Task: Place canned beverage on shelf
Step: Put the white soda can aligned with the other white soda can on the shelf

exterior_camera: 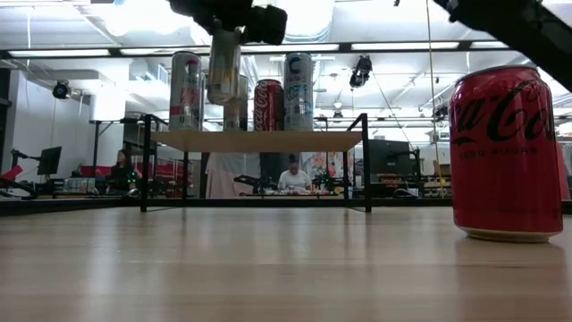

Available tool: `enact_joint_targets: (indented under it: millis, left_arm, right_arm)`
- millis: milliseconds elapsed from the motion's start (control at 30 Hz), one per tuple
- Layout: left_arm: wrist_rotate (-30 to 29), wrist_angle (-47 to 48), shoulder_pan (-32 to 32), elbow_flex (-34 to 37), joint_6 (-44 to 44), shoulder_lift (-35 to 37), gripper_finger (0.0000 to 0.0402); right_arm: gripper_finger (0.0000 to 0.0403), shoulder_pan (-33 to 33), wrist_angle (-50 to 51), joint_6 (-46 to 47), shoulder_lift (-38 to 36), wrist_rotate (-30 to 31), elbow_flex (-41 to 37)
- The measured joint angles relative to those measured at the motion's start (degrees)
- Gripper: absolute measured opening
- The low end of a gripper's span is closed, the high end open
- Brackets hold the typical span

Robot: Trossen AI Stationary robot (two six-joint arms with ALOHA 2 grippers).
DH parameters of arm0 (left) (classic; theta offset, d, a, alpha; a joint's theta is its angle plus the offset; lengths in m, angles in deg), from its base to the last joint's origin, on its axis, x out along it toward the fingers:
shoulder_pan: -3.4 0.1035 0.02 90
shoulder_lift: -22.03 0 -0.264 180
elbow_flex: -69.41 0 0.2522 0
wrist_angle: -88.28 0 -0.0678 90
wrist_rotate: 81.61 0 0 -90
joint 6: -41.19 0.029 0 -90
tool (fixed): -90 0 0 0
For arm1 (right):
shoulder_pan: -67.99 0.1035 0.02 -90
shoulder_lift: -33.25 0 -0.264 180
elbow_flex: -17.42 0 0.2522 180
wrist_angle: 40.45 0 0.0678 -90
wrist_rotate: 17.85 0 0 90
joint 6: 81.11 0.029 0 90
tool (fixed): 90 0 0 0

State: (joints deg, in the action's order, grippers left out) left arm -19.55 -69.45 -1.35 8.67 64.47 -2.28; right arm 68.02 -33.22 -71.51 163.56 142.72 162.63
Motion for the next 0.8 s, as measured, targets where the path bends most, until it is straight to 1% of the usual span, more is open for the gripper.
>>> enact_joint_targets:
  millis: [100,167,233,333,400,600,800]
  left_arm:
    - [0.0,0.6,0.0,0.4,-0.1,0.4,0.0318]
    - [0.0,1.4,0.0,0.6,-0.2,0.9,0.0318]
    - [-0.1,2.2,0.0,1.1,-0.4,1.5,0.0318]
    - [-0.1,2.4,0.0,2.0,-0.8,2.7,0.0318]
    - [-0.1,2.2,0.0,2.2,-1.2,3.4,0.0318]
    - [-0.1,2.2,0.0,2.8,-2.0,5.6,0.0318]
    - [0.0,2.3,0.0,3.0,-2.8,6.3,0.0318]
  right_arm:
    - [0.0237,-0.1,0.1,0.3,2.9,1.2,3.5]
    - [0.0237,-0.1,0.2,0.0,3.8,4.8,3.4]
    - [0.0237,-0.1,1.7,2.0,3.9,7.7,3.0]
    - [0.0237,-0.1,4.6,7.8,3.9,7.9,2.9]
    - [0.0237,-0.3,5.6,9.9,4.2,8.1,2.9]
    - [0.0237,-1.3,5.6,10.8,6.5,7.9,2.8]
    - [0.0237,-2.0,5.5,11.3,7.1,8.0,2.8]
